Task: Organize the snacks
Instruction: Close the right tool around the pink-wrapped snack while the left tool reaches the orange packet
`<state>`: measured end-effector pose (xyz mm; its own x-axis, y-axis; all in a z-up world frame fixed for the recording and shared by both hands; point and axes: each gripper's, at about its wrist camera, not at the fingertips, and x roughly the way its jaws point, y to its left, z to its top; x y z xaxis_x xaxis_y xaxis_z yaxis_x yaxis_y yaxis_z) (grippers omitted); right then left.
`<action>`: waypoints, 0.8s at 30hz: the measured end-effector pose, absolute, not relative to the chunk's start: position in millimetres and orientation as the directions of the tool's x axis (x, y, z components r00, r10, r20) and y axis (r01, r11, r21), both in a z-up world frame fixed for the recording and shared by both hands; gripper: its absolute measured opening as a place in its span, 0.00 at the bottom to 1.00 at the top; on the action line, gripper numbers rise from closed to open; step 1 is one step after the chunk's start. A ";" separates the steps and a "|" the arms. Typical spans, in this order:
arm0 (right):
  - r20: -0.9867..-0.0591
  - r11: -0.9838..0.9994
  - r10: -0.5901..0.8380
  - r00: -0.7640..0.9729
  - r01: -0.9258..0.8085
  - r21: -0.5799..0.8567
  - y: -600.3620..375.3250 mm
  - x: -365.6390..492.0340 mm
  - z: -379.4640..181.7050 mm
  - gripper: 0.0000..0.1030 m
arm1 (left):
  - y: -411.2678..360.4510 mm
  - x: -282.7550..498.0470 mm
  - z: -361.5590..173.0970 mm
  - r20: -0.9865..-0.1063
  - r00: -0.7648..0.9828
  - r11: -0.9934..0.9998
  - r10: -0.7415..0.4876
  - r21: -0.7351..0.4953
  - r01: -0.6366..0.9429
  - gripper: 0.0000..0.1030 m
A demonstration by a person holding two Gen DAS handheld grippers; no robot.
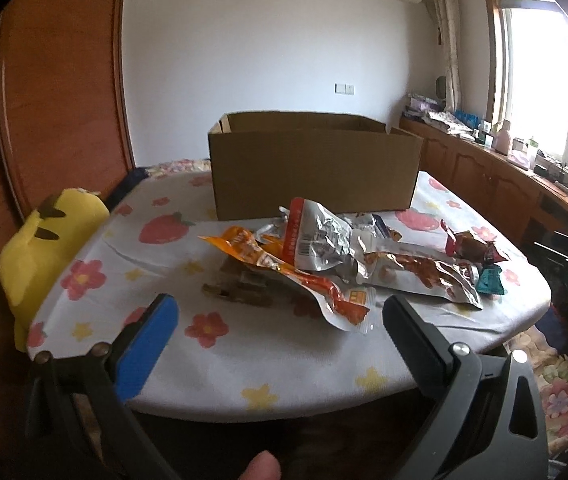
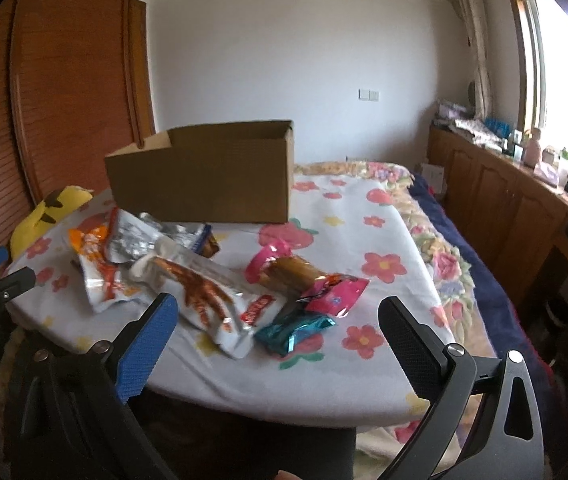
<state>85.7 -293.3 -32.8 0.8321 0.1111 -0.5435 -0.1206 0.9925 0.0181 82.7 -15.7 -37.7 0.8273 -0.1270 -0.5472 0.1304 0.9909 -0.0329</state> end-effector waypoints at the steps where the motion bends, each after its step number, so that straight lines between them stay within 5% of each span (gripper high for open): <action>1: -0.547 0.992 0.117 0.829 -0.126 0.022 -296.2 90.4 -34.3 0.98 | -16.2 87.7 -39.6 -0.556 0.821 0.991 -0.130 -0.038 0.131 1.00; 24: -0.779 0.901 0.267 0.567 -0.433 -0.006 -307.8 216.9 -75.1 0.67 | -15.3 169.3 -68.2 -0.665 0.725 0.984 -0.179 -0.140 0.114 0.99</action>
<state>216.9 -307.8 -75.1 0.5672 0.2675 -0.7789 -0.4332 0.9013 -0.0059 169.3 -15.3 -68.2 0.7247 -0.1788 -0.6655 0.1145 0.9836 -0.1396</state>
